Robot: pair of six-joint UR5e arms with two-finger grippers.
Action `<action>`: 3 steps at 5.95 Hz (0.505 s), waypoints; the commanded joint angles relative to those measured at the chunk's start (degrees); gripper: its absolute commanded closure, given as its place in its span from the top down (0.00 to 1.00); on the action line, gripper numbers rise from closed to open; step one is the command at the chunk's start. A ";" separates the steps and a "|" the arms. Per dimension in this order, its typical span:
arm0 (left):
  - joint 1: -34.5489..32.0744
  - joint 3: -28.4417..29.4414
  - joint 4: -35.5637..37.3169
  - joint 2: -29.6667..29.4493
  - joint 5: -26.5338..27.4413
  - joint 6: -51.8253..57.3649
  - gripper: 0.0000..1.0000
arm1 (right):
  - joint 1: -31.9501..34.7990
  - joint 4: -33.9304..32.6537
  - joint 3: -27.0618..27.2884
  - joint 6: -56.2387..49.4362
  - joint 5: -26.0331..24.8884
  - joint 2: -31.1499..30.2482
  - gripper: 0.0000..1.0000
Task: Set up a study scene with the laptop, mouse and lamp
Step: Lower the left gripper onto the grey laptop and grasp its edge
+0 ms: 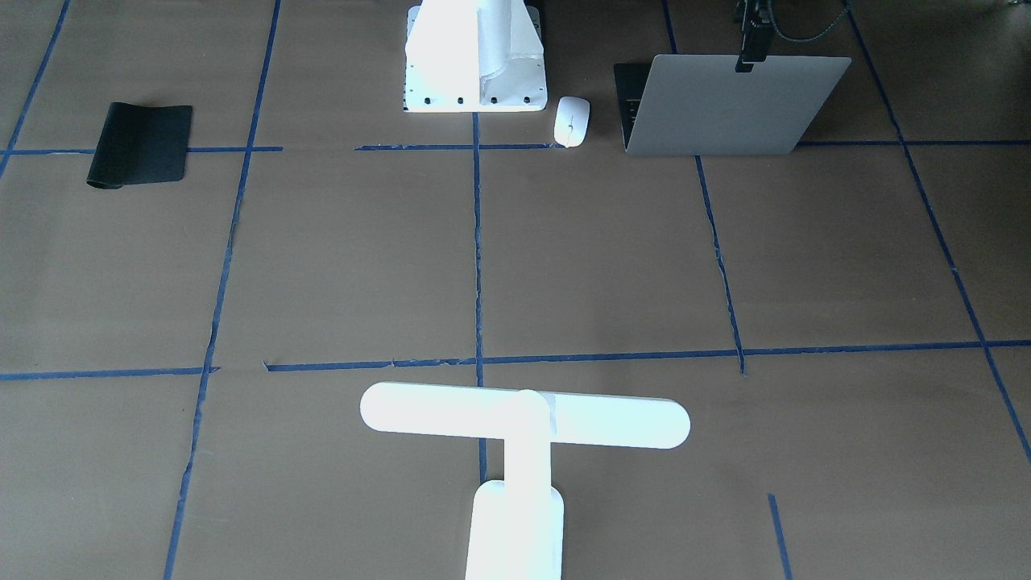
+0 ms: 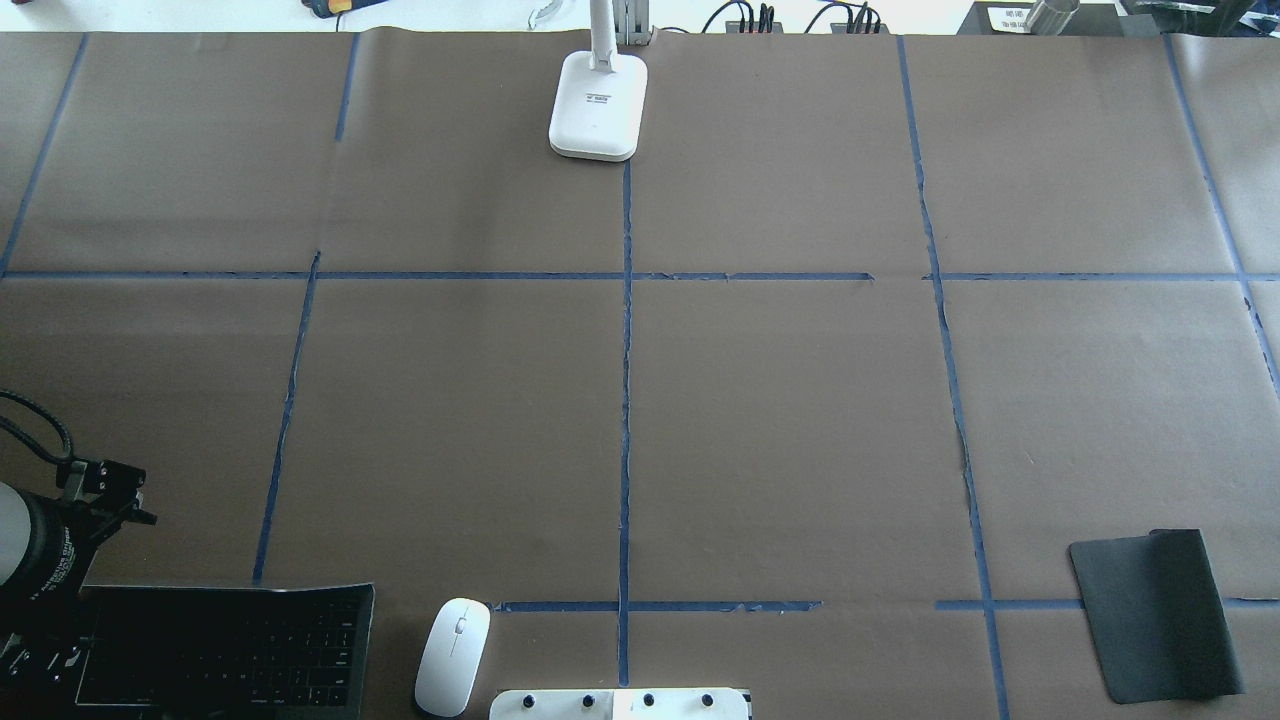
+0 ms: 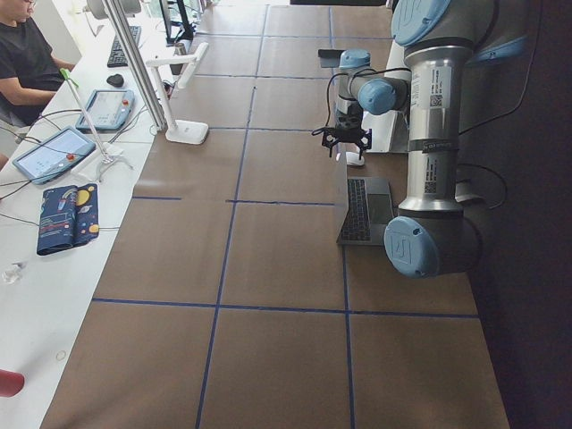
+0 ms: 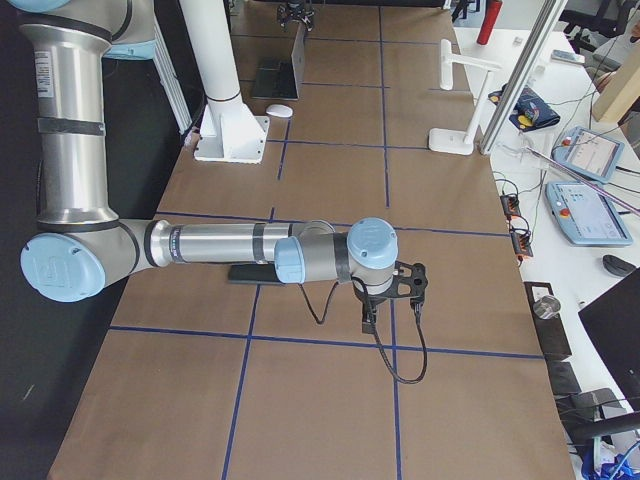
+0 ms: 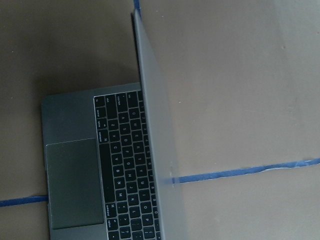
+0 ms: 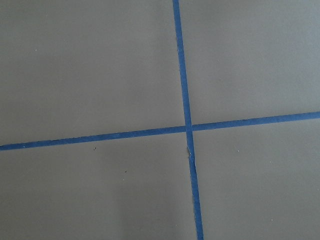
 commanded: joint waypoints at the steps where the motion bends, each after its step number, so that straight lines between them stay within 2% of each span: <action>1: 2.80 0.68 0.35 0.31 1.95 -2.28 1.00 | 0.03 -0.06 0.06 0.00 0.15 -0.16 1.00; 3: 5.70 2.09 0.35 -0.03 2.57 -3.25 1.00 | 0.03 -0.06 -0.02 -0.09 0.15 -0.16 1.00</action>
